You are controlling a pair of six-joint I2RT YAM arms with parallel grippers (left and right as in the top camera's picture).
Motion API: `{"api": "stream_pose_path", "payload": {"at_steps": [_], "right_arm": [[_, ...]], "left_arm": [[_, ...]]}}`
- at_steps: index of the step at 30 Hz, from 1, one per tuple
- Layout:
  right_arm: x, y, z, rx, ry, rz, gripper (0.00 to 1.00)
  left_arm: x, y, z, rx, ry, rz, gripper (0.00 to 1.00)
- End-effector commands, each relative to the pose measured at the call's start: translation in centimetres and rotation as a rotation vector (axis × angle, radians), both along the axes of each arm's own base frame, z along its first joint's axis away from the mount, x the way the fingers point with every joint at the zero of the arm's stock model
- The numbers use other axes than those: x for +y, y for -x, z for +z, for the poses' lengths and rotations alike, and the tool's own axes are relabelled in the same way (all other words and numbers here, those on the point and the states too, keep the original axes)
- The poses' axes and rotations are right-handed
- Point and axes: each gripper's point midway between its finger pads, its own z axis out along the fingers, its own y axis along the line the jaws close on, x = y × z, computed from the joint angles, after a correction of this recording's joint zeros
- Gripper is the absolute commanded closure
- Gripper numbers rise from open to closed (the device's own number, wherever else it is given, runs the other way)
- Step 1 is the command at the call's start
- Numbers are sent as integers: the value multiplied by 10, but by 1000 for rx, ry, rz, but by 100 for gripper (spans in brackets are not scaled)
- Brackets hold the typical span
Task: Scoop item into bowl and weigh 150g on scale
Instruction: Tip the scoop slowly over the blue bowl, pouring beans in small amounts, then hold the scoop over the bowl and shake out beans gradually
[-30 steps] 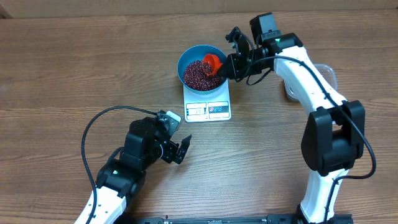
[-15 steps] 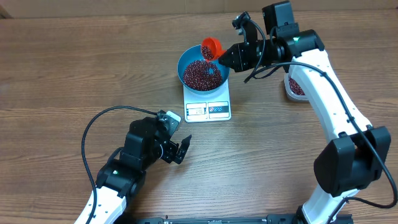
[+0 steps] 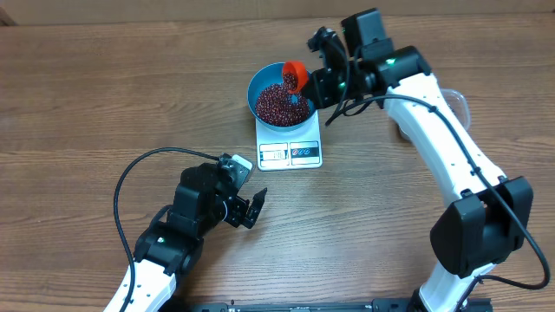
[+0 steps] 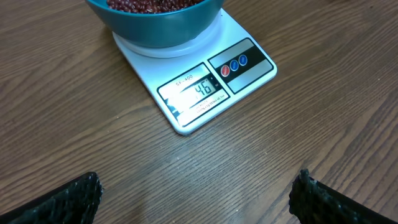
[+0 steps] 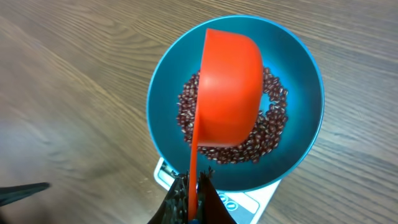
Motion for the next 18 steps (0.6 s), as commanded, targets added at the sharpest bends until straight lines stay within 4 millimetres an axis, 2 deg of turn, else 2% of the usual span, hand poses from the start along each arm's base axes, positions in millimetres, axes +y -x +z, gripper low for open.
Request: {"api": "stream_pose_path", "payload": {"at_steps": [1, 18], "right_arm": [[-3, -7, 13, -100, 101, -24, 96], [0, -7, 13, -106, 105, -21, 96]], "left_arm": [[-1, 2, -2, 7, 4, -6, 0], [-1, 2, -3, 7, 4, -6, 0]]}}
